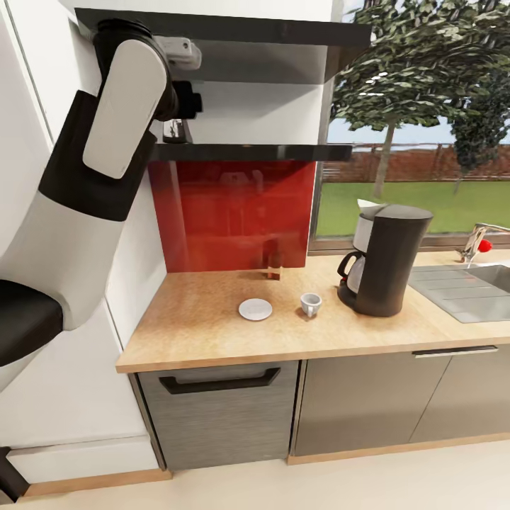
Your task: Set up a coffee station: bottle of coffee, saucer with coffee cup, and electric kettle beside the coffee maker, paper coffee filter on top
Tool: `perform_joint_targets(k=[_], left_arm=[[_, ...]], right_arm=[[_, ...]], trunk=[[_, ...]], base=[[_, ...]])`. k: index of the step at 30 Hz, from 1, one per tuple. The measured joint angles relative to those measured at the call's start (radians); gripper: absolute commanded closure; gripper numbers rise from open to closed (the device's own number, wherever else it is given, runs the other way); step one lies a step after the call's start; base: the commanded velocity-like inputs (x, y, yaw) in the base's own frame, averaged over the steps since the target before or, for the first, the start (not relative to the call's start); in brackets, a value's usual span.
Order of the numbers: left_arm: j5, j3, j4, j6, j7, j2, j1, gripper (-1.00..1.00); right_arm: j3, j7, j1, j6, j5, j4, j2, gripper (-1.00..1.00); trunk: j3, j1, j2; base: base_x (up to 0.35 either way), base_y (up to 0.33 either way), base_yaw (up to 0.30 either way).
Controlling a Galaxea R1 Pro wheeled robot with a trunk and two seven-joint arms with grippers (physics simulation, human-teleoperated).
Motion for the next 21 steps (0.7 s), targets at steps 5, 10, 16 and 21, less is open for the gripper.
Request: perform_joint_targets(k=[5, 10, 16, 21], left_arm=[[0.000, -0.030, 0.001, 0.000, 0.001, 0.012, 0.000, -1.00], [0.000, -0.039, 0.002, 0.000, 0.003, 0.016, 0.000, -1.00], [0.000, -0.041, 0.004, 0.000, 0.004, 0.017, 0.000, -1.00], [0.001, -0.041, 0.006, 0.000, 0.004, 0.017, 0.000, -1.00]], right_arm=[[0.000, 0.000, 0.000, 0.000, 0.000, 0.000, 0.000, -1.00], [0.000, 0.000, 0.000, 0.000, 0.000, 0.000, 0.000, -1.00], [0.000, 0.000, 0.000, 0.000, 0.000, 0.001, 0.000, -1.00], [0.000, 0.000, 0.000, 0.000, 0.000, 0.001, 0.000, -1.00]], trunk=[[0.000, 0.000, 0.000], [0.000, 0.000, 0.000], [0.000, 0.000, 0.000], [0.000, 0.000, 0.000]], base=[[0.092, 0.083, 0.000], [0.028, 0.025, 0.000], [0.090, 0.079, 0.000], [0.037, 0.033, 0.000]])
